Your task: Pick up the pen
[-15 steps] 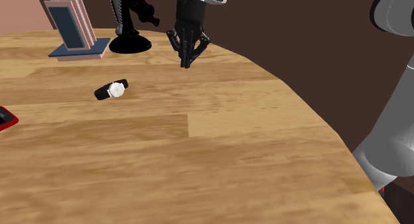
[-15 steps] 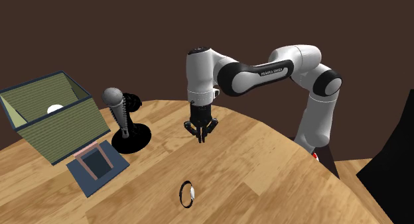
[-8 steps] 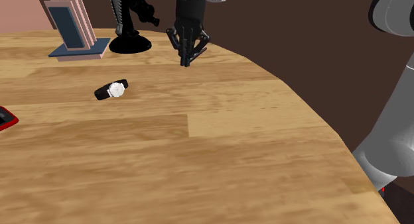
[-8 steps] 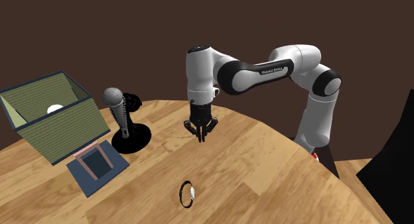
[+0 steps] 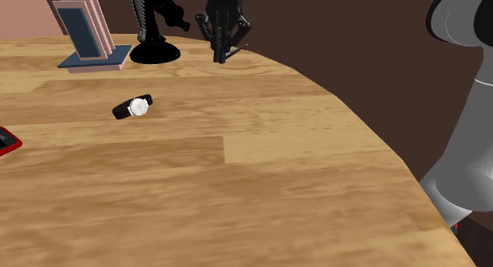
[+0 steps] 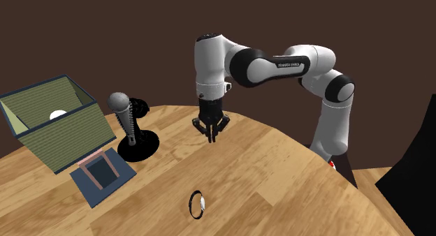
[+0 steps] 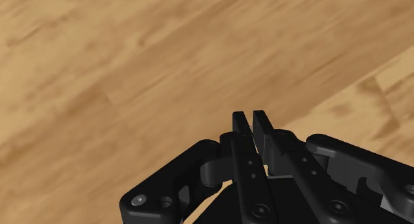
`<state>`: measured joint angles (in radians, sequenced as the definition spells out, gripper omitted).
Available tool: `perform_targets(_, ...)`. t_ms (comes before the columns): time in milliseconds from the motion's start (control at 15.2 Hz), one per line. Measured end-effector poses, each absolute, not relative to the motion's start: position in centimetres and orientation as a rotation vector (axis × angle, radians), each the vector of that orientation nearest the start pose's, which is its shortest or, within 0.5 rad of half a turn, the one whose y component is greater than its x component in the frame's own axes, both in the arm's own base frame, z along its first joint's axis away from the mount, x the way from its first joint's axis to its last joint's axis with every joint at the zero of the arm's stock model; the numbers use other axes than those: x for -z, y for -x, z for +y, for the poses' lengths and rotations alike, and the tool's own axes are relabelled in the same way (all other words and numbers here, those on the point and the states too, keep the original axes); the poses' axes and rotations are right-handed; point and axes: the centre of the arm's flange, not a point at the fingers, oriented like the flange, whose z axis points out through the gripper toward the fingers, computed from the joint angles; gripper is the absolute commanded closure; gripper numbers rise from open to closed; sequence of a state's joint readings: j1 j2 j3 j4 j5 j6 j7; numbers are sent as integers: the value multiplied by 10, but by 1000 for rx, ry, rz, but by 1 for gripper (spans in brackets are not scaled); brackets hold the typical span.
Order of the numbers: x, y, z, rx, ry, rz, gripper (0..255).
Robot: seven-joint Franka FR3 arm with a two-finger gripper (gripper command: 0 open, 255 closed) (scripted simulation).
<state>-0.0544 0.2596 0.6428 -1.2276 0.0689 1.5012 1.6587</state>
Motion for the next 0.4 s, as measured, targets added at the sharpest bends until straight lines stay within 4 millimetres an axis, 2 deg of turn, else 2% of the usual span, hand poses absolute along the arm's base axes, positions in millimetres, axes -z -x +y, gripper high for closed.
perform_targets(396,-684,-536,294,-257,2548,1535,255)
